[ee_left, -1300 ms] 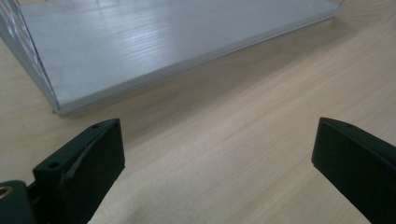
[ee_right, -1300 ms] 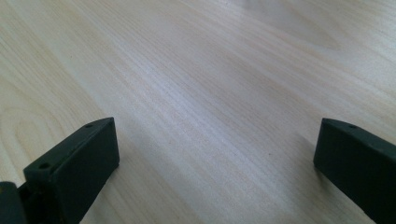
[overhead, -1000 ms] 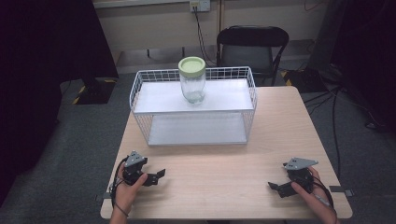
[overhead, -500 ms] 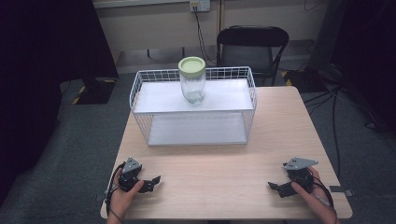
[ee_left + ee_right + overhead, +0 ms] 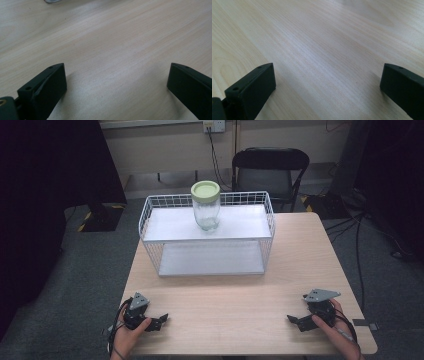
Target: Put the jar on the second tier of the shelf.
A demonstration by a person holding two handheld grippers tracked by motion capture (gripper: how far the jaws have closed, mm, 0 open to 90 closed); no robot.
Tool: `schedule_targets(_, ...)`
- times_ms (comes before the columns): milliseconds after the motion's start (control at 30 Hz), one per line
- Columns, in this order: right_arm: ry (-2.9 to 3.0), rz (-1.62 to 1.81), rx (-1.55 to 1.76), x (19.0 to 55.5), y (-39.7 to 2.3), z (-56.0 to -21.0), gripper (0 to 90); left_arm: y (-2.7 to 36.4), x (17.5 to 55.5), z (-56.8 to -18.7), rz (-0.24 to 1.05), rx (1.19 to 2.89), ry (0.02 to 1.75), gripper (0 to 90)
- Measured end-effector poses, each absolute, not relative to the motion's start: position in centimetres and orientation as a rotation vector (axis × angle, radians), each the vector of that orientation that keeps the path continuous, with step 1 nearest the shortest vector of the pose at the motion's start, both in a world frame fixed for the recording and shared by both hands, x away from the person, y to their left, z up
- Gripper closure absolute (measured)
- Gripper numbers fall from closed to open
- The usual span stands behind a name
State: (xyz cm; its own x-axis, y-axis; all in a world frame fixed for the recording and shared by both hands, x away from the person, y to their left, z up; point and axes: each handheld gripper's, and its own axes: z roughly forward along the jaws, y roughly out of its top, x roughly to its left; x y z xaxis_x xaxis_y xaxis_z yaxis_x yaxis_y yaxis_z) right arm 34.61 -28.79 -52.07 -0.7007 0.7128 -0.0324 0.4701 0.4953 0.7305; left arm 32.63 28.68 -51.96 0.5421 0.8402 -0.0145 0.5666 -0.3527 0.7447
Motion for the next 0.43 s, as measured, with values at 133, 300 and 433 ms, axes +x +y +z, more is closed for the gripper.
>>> schedule_targets(133,2.413,1.029,0.992,34.6,-28.8,-52.1,0.0,28.9,32.3,-51.9,0.506,2.097,1.130,1.4)
schedule_targets(300,2.413,1.029,0.992,34.6,-28.8,-52.1,0.0,29.3,31.8,-51.9,0.504,2.101,1.130,1.0)
schedule_targets(433,2.413,1.029,0.992,34.6,-28.8,-52.1,0.0,29.5,31.4,-51.8,0.494,2.121,1.149,0.0)
